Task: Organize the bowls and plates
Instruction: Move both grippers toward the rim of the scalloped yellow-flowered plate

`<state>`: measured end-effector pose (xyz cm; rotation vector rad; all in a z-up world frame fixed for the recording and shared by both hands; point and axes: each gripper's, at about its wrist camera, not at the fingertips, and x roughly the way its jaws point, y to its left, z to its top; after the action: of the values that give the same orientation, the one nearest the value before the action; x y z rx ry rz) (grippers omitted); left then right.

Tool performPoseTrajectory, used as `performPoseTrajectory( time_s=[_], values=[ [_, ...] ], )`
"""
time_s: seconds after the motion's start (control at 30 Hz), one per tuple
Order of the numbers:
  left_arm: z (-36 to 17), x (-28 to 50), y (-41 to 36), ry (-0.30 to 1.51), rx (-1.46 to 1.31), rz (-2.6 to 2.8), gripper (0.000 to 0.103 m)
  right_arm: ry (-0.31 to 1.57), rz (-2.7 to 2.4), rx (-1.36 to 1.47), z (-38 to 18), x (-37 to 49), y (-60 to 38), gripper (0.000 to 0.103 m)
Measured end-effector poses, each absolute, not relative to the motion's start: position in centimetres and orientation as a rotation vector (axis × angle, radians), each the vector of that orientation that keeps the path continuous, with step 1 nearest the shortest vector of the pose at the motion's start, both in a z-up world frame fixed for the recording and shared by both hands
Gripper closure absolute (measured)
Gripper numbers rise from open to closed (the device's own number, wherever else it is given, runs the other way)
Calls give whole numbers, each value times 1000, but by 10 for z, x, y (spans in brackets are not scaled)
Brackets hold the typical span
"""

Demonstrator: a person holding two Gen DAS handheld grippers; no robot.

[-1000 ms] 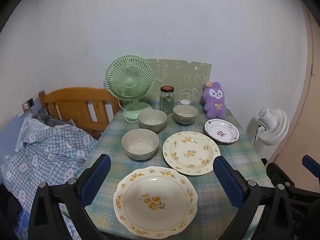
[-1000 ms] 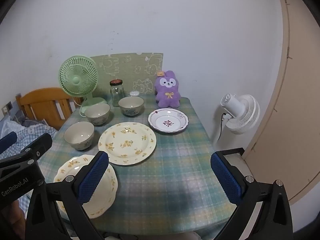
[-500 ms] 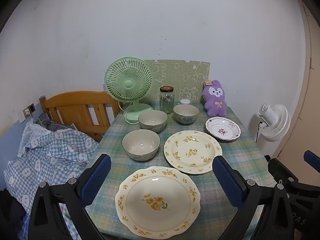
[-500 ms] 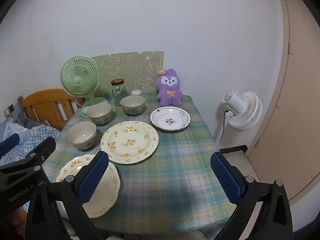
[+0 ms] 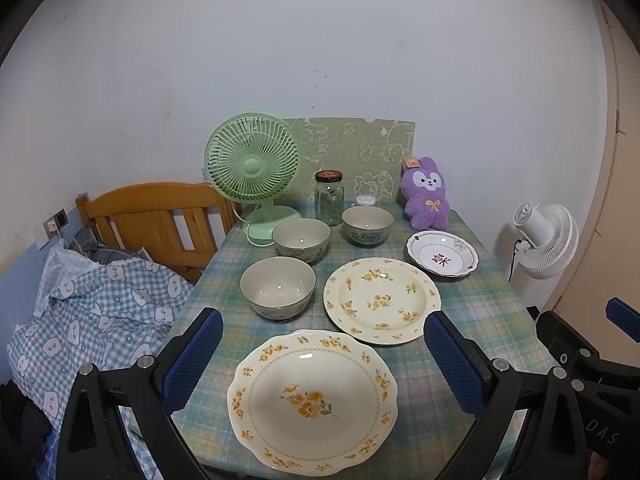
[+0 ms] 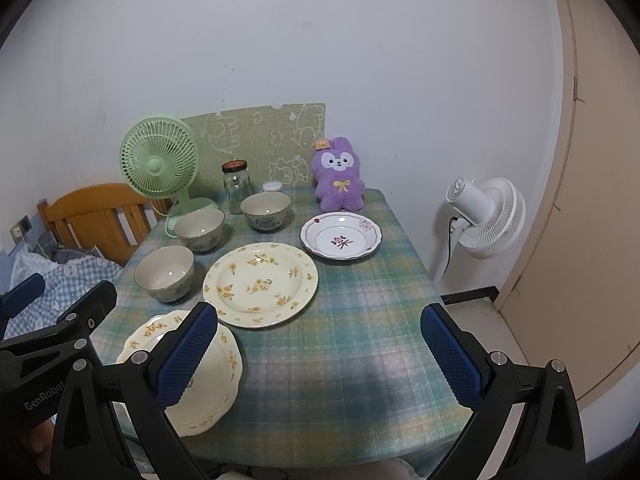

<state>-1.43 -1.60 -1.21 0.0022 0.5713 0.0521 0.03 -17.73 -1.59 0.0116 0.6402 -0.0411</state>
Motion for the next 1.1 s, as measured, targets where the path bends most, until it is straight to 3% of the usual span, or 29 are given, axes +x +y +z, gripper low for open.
performPoseTrajectory(
  time_s=[1.1],
  values=[
    [-10,-11,-21,585,7,40,4,641,-41,24,-18,0,-185,1]
  ],
)
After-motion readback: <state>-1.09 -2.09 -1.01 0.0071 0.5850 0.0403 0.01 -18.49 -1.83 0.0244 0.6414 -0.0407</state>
